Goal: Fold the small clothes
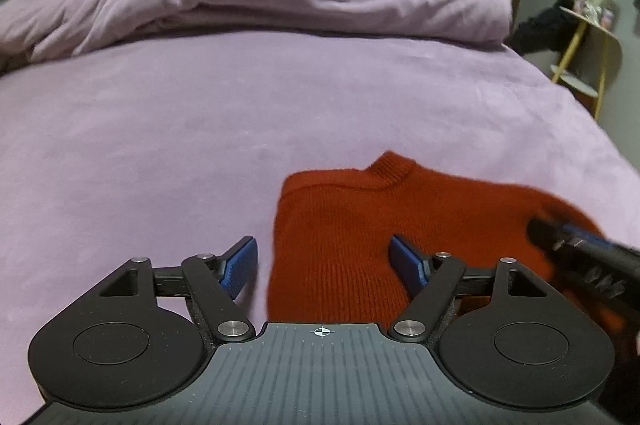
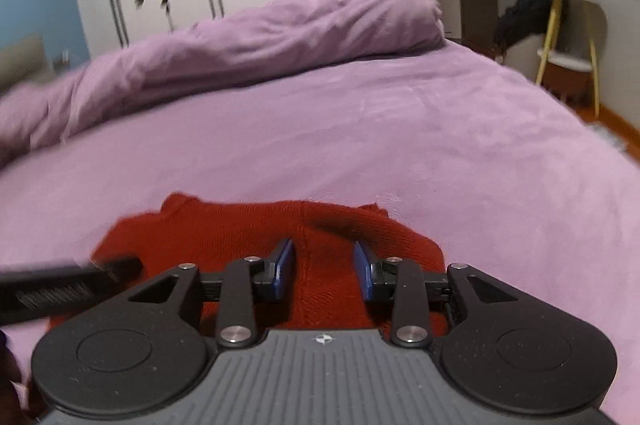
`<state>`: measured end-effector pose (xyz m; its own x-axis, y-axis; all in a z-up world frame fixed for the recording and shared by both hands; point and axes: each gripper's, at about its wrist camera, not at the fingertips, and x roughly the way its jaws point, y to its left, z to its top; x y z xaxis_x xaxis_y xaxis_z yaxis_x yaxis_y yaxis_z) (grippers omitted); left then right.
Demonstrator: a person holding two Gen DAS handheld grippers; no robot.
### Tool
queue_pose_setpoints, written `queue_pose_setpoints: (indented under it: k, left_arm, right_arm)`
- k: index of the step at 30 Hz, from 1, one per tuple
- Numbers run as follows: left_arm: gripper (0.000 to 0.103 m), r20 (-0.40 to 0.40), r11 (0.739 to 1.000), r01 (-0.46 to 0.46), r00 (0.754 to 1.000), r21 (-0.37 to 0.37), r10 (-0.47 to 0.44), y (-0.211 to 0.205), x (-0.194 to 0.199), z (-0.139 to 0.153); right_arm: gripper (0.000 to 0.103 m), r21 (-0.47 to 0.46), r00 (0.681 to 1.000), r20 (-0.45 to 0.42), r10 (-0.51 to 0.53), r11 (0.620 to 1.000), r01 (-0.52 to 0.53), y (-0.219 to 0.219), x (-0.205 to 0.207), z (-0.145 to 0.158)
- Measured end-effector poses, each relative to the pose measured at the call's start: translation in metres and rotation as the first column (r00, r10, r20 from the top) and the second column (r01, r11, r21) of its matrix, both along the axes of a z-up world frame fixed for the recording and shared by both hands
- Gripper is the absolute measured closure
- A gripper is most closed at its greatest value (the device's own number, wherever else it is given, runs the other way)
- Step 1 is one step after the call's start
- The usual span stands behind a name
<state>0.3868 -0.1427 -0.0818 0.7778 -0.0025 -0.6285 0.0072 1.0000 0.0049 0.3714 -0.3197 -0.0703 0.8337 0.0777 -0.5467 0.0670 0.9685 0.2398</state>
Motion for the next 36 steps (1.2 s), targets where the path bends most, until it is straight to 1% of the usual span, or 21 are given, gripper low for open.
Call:
queue_pose_setpoints:
  k: [2,7,10,12,15,18,20,21,22,24,26,27,28,29,30,31,32,33,34,35,36]
  left_arm:
    - [0.018,0.015,1.000,-0.015,1.000,-0.012,0.015,0.000,-0.001,-0.006]
    - [0.012,0.040,0.993,-0.047,0.998,-0.107,0.052,0.013,0.001,-0.020]
    - [0.010,0.025,0.996,-0.051,0.998,-0.072,0.053,0.008,0.003,-0.013]
    - [0.009,-0.008,0.994,-0.064,0.998,-0.088,0.064,0.014,0.001,-0.007]
    - [0.009,-0.091,0.980,-0.056,0.995,-0.191,0.039,0.034,-0.008,0.006]
    - [0.009,-0.121,0.961,0.052,0.989,-0.271,-0.088,0.063,-0.030,0.017]
    - [0.009,-0.140,0.930,0.105,0.976,-0.353,-0.164,0.087,-0.044,0.020]
    - [0.011,-0.161,0.908,0.119,0.967,-0.402,-0.199,0.100,-0.049,0.019]
    - [0.011,-0.186,0.885,0.120,0.957,-0.450,-0.224,0.111,-0.052,0.016]
    - [0.016,-0.226,0.840,0.105,0.939,-0.532,-0.261,0.123,-0.053,0.007]
    - [0.017,-0.249,0.796,0.085,0.925,-0.599,-0.287,0.124,-0.048,-0.002]
    - [0.017,-0.255,0.772,0.086,0.916,-0.629,-0.310,0.120,-0.044,-0.008]
    - [0.018,-0.268,0.760,0.077,0.909,-0.645,-0.320,0.116,-0.040,-0.014]
    - [0.018,-0.283,0.752,0.070,0.901,-0.655,-0.330,0.111,-0.037,-0.019]
    - [0.019,-0.286,0.746,0.072,0.896,-0.662,-0.340,0.104,-0.033,-0.022]
    - [0.019,-0.291,0.753,0.071,0.896,-0.654,-0.337,0.098,-0.030,-0.024]
    - [0.020,-0.292,0.760,0.072,0.896,-0.646,-0.333,0.094,-0.028,-0.025]
    - [0.023,-0.294,0.762,0.065,0.899,-0.644,-0.325,0.091,-0.026,-0.026]
    - [0.025,-0.297,0.758,0.052,0.901,-0.650,-0.317,0.091,-0.025,-0.026]
    - [0.033,-0.303,0.751,0.033,0.903,-0.659,-0.305,0.093,-0.024,-0.028]
    - [0.040,-0.312,0.743,0.007,0.905,-0.669,-0.289,0.096,-0.024,-0.029]
  right_arm:
    - [0.071,0.040,0.999,0.046,-0.011,0.999,0.010,-0.004,0.001,-0.012]
    - [0.071,0.080,0.991,0.126,-0.037,0.996,0.027,-0.008,-0.003,-0.030]
    - [0.071,0.072,0.993,0.113,-0.040,0.997,0.031,-0.006,0.001,-0.023]
    - [0.070,0.063,0.994,0.104,-0.037,0.998,0.031,-0.003,-0.001,-0.016]
    - [0.069,0.106,0.998,0.051,-0.026,0.994,0.021,-0.011,-0.003,-0.004]
    - [0.067,0.147,1.000,-0.001,-0.008,0.989,0.008,-0.030,-0.025,0.011]
    - [0.055,0.194,1.000,-0.007,0.017,0.981,-0.015,-0.050,-0.049,0.015]
    - [0.023,0.220,0.999,-0.038,0.013,0.976,-0.004,-0.061,-0.058,0.016]
    - [0.012,0.255,0.996,-0.087,0.020,0.967,0.003,-0.075,-0.064,0.014]
    - [0.013,0.366,0.988,-0.144,0.053,0.930,0.004,-0.099,-0.069,0.006]
    - [0.014,0.534,0.973,-0.212,0.094,0.845,0.034,-0.122,-0.065,-0.010]
    - [0.014,0.587,0.970,-0.218,0.109,0.809,0.040,-0.127,-0.062,-0.016]
    - [0.014,0.613,0.969,-0.220,0.114,0.789,0.047,-0.131,-0.058,-0.019]
    - [0.014,0.629,0.967,-0.220,0.126,0.776,0.042,-0.131,-0.053,-0.022]
    - [0.018,0.656,0.965,-0.213,0.150,0.754,0.028,-0.132,-0.049,-0.025]
    - [0.026,0.696,0.959,-0.219,0.179,0.718,0.025,-0.130,-0.043,-0.030]
    - [0.030,0.715,0.953,-0.227,0.198,0.698,0.025,-0.126,-0.039,-0.033]
    - [0.041,0.721,0.946,-0.237,0.220,0.693,0.020,-0.121,-0.035,-0.035]
    - [0.044,0.715,0.942,-0.244,0.229,0.699,0.016,-0.115,-0.032,-0.038]
    - [0.045,0.714,0.944,-0.240,0.228,0.700,0.012,-0.111,-0.031,-0.041]
    - [0.055,0.718,0.946,-0.235,0.223,0.696,0.015,-0.108,-0.030,-0.042]
